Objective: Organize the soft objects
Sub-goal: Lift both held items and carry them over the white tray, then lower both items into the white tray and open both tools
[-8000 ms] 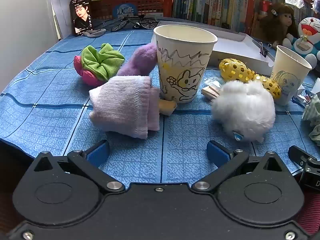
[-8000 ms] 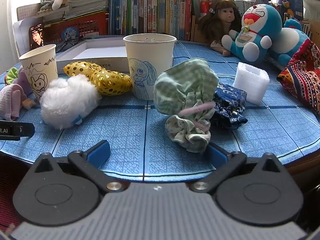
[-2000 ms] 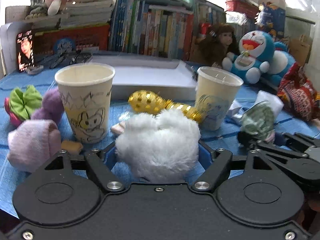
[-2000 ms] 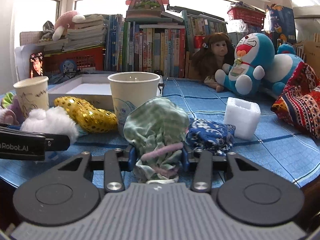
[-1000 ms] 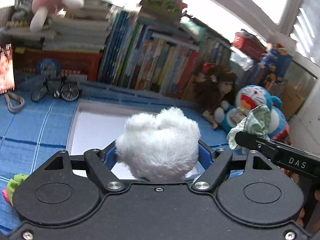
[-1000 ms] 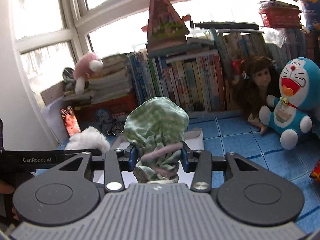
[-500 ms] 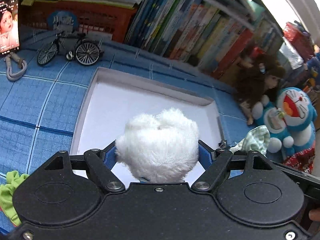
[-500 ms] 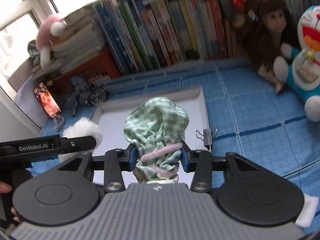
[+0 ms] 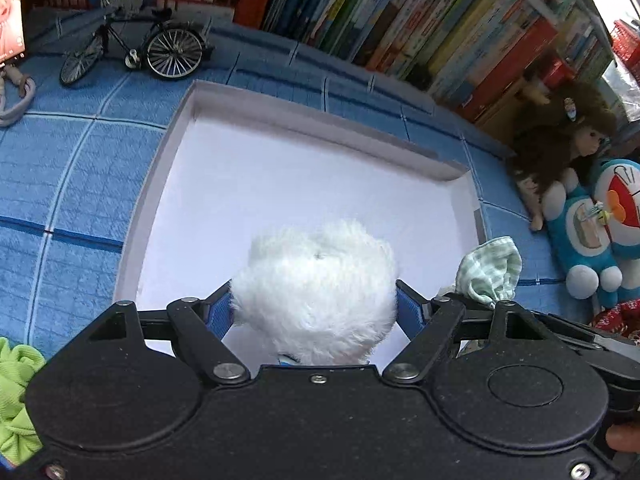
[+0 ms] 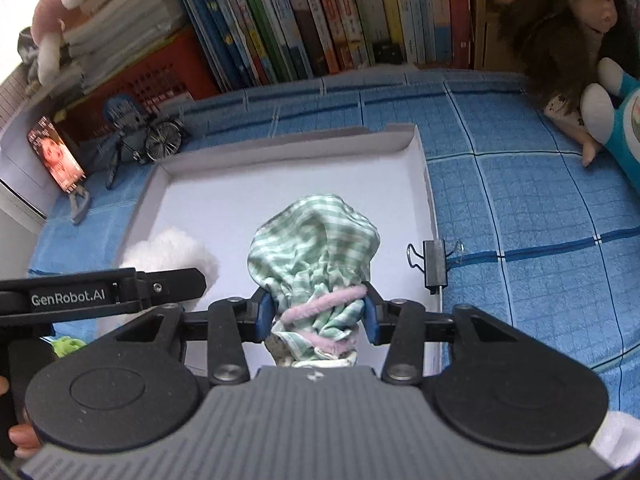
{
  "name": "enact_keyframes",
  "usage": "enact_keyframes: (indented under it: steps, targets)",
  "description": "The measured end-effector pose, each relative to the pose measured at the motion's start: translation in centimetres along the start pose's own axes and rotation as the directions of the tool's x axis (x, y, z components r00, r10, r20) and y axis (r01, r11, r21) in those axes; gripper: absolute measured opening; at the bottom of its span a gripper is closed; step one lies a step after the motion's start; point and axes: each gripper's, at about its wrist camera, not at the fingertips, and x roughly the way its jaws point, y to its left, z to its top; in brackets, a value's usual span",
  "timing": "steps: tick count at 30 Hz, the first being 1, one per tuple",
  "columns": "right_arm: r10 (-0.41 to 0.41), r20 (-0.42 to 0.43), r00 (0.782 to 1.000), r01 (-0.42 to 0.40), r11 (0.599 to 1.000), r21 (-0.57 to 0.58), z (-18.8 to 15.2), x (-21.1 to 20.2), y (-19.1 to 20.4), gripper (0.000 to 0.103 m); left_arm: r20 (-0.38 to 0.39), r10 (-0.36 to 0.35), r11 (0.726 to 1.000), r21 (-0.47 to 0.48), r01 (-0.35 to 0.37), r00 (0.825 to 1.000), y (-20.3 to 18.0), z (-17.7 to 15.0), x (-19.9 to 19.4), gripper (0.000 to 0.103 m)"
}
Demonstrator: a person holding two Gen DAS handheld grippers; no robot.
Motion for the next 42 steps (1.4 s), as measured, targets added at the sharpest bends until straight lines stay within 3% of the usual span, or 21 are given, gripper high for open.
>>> enact_keyframes:
  steps: [13, 16, 18, 24, 31, 42]
  targets:
    - [-0.051, -0.063, 0.997, 0.051, 0.999, -0.001, 0.4, 1.8, -0.9, 0.054, -0.079, -0.031, 1.000, -0.001, 0.031, 0.996, -1.0, -0.1, 2.9, 0.077]
    - [-0.053, -0.061, 0.997, 0.053, 0.999, -0.001, 0.6, 1.7, -1.3, 0.057, -0.083, -0.060, 0.998, -0.013, 0.059, 0.995, -1.0, 0.0, 3.2, 0.077]
    - [-0.056, -0.054, 0.997, 0.057, 0.998, 0.007, 0.6, 1.4, -1.5, 0.066, -0.076, -0.072, 0.997, -0.015, 0.071, 0.995, -1.2, 0.0, 3.2, 0.078]
    - [-0.052, -0.042, 0.998, 0.053, 0.998, 0.028, 0.7, 0.5, -2.0, 0.069, -0.066, -0.099, 0.995, -0.016, 0.098, 0.993, -1.3, -0.2, 3.1, 0.080]
    - [-0.041, -0.013, 0.999, 0.041, 0.998, 0.044, 0.8, -1.4, -2.8, 0.070, -0.086, -0.215, 0.977, -0.032, 0.213, 0.973, -1.5, -0.8, 3.2, 0.074]
    - [-0.055, 0.025, 0.998, 0.053, 0.997, 0.052, 0.5, -4.4, -3.2, 0.070, -0.058, -0.203, 0.979, -0.011, 0.203, 0.977, -2.2, -1.7, 0.9, 0.075]
